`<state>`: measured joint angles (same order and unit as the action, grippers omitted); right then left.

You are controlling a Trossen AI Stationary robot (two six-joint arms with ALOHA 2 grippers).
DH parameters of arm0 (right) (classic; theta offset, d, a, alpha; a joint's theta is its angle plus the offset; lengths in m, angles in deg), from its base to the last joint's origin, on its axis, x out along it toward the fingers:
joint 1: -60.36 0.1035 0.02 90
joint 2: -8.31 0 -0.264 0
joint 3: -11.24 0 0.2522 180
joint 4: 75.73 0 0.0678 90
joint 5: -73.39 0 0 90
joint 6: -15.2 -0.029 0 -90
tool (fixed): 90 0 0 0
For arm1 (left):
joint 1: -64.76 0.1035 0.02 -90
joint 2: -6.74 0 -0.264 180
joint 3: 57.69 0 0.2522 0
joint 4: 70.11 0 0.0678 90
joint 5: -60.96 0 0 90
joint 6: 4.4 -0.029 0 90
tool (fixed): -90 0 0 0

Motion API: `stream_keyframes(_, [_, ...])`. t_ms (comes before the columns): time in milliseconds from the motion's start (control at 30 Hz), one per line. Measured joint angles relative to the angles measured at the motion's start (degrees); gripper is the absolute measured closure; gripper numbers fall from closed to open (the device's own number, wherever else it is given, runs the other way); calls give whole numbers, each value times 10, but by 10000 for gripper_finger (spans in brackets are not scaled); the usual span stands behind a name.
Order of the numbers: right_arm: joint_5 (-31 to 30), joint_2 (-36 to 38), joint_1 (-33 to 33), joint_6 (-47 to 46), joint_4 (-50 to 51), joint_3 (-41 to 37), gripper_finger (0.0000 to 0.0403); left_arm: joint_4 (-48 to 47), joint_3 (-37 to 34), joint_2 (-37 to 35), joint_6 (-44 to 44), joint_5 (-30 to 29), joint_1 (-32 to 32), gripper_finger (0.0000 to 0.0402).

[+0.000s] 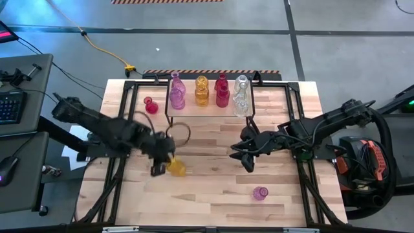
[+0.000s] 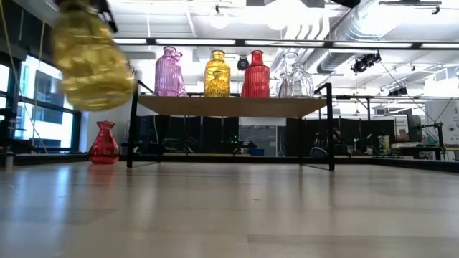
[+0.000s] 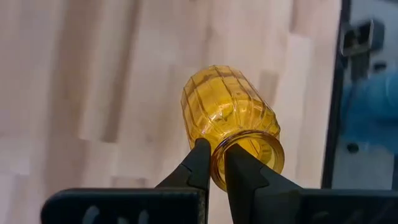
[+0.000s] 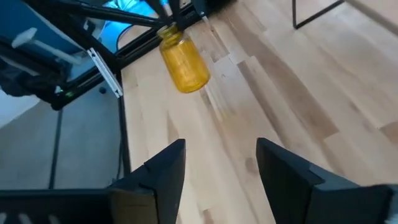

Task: Sort vases onto shelf
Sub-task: Put the yellow vase on the shelf aligned with the other yellow vases

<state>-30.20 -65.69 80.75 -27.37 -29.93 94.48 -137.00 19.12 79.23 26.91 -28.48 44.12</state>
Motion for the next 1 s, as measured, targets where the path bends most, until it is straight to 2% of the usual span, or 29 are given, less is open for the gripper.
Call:
stream_keyframes(233, [-3, 0, -28, 76, -2, 0, 185, 13, 0, -20, -50, 9, 91, 387])
stream_keyframes(433, [-2, 0, -68, 170, -49, 0, 160, 39, 6, -19, -73, 47, 159, 387])
stream_keyframes(667, [7, -9, -123, 234, -98, 0, 160, 15, 82, 8, -125, 49, 211, 387])
stream_keyframes(1000, [68, -77, -170, 349, -216, 0, 160, -24, 172, 74, -184, 49, 249, 387])
